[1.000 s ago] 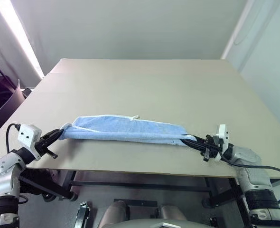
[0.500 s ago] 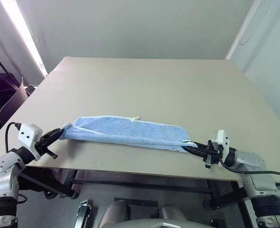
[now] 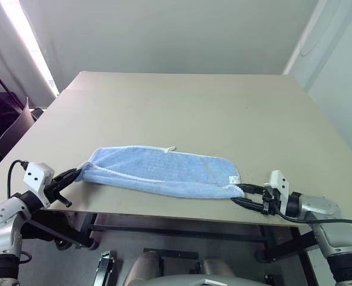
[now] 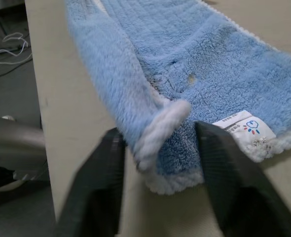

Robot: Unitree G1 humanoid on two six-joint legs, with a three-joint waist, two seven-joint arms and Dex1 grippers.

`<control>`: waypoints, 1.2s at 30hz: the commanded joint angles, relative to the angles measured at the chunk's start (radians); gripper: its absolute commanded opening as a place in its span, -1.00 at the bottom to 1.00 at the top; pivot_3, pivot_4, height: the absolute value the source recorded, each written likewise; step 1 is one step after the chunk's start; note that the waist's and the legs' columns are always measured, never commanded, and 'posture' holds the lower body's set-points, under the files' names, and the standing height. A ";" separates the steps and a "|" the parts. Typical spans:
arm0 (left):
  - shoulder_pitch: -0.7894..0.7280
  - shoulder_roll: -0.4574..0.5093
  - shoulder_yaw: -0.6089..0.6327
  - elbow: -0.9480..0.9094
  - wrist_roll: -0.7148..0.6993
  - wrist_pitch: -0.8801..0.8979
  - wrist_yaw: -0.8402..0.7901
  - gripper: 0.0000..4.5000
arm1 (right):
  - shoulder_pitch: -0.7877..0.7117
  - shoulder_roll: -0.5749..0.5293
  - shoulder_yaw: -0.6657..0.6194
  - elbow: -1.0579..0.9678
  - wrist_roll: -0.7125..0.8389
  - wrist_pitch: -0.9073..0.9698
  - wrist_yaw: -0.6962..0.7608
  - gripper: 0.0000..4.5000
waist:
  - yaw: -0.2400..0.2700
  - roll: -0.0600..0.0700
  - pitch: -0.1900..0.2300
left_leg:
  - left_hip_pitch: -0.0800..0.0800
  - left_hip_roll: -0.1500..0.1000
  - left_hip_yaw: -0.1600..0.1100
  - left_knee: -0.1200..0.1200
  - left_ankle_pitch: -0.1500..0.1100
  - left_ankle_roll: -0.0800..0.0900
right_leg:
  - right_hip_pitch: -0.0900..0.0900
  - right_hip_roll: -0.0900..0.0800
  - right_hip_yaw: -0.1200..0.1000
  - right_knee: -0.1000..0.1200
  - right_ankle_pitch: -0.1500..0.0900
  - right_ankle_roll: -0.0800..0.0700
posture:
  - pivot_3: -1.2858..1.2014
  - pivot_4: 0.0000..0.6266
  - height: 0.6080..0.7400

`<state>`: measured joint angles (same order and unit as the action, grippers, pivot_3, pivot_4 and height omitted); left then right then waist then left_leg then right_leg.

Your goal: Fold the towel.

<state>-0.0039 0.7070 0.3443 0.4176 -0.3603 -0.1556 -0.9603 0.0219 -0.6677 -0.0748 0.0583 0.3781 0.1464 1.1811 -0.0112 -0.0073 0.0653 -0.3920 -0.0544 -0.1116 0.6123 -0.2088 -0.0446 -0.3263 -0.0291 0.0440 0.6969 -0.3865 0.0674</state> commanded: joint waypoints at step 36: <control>-0.002 -0.013 -0.011 -0.025 0.049 -0.036 0.054 -1.00 | -0.103 -0.102 0.112 -0.175 -0.016 0.294 -0.074 0.55 | 0.000 0.000 0.000 | -0.014 0.000 0.000 0.002 -0.001 0.002 | -0.011 0.000 -0.001 -0.006 0.007 0.009 | 0.03 -1.00 1.00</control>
<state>0.0056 0.6861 0.3272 0.4030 -0.3135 -0.1683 -0.9114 -0.0799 -0.7559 0.0502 -0.0595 0.3562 0.4532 1.1011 -0.0113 -0.0075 0.0649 -0.4059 -0.0548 -0.1114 0.6139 -0.2100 -0.0421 -0.3375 -0.0292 0.0433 0.6913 -0.3797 0.0763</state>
